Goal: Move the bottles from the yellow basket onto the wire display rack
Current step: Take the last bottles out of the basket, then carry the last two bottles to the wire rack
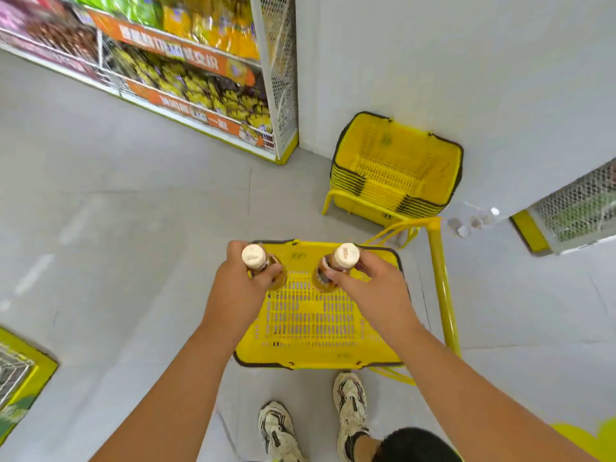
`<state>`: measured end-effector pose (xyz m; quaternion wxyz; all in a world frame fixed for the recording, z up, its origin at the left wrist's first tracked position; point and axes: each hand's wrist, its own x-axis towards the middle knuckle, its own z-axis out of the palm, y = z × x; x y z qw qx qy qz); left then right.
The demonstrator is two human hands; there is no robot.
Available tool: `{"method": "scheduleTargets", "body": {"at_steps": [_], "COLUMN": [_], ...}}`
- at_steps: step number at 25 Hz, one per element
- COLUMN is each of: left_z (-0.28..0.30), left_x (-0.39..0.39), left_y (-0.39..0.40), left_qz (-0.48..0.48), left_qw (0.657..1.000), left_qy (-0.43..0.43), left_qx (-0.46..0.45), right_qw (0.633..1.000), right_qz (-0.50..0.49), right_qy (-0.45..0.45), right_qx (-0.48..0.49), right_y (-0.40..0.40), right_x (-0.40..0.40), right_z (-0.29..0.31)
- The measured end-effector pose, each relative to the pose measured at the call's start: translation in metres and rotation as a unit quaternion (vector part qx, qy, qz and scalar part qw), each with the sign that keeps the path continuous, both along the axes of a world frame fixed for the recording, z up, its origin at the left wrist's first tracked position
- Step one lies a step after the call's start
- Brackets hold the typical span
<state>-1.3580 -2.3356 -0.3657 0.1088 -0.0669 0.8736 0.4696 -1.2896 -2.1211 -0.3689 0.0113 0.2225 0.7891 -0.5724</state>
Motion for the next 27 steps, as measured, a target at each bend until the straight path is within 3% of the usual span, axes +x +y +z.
{"method": "scheduleTargets", "body": {"at_steps": [4,8,15,21,27], "left_z": [0.129,0.247,0.425,0.523,0.573], "left_x": [0.001,-0.003,-0.004,0.012,0.065], "left_y": [-0.008,-0.016,-0.034,-0.053,-0.080], "left_qz": [0.034,0.004,-0.002,0.031,0.131], "left_qw": [0.997,0.990,0.964,0.946,0.924], "left_qy": [0.047,0.106,0.205,0.271,0.324], "left_qx": [0.060,0.098,0.169,0.174,0.157], "right_qw": [0.998,0.991,0.973,0.949,0.906], "right_qz": [0.011,0.026,0.083,0.158,0.288], "right_qy": [0.060,0.119,0.214,0.274,0.309], "right_qx": [0.014,0.051,0.018,0.004,-0.014], "right_y": [0.010,0.013,0.003,0.002,-0.035], "right_x": [-0.007,-0.021,-0.031,-0.043,-0.050], "right_z": [0.138,0.258,0.427,0.520,0.585]}}
